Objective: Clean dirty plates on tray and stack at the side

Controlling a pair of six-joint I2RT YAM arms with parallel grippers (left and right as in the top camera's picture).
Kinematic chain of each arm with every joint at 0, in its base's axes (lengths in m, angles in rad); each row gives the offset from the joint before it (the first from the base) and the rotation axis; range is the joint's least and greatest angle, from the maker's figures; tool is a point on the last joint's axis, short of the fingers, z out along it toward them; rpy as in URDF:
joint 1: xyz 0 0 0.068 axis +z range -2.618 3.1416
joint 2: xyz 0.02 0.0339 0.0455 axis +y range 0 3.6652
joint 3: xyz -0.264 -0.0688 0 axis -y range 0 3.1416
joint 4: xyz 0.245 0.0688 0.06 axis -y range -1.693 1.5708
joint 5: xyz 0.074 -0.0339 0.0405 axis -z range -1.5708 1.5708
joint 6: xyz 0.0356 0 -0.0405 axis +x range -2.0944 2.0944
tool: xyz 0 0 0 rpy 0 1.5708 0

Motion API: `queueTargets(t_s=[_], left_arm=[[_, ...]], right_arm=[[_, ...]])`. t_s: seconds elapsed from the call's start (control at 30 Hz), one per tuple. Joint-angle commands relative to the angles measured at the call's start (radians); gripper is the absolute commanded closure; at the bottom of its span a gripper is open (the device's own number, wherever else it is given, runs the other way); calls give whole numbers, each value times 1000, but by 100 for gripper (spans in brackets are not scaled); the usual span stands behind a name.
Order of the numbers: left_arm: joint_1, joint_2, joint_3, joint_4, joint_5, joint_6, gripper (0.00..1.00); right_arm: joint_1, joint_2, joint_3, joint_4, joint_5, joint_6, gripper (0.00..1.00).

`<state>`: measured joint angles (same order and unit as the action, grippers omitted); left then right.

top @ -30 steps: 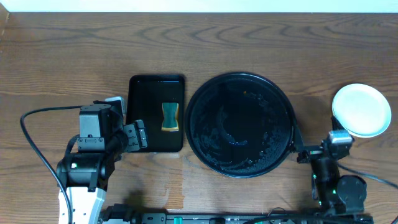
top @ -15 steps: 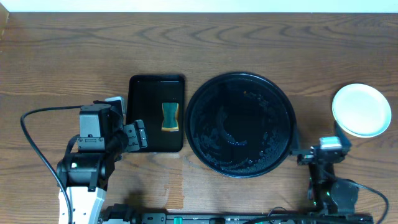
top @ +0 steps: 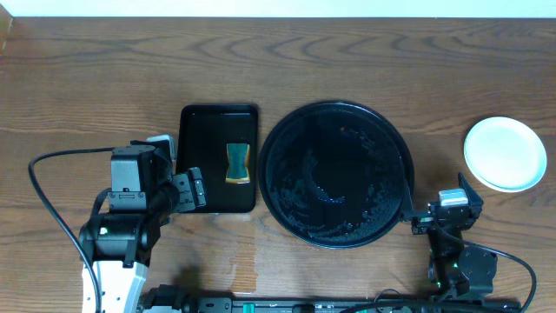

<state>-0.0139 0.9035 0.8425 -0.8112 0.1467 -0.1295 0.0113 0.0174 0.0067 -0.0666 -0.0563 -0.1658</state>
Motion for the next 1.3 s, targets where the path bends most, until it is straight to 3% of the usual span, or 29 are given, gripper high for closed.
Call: queueTargets(t_s=[0.0,0.9,1.27], left_arm=[[2,4,-7,-2,-9,16,15],[2,0,-8,-3,-9,16,15],[2,-215,-119,50,-17,24,15]], right_arm=[[-4,-4,-1,-4,-12,-7,1],[-4,-4,-1,-4,-12,-7,1],[-4,-4,-1,-4,-12,-7,1]])
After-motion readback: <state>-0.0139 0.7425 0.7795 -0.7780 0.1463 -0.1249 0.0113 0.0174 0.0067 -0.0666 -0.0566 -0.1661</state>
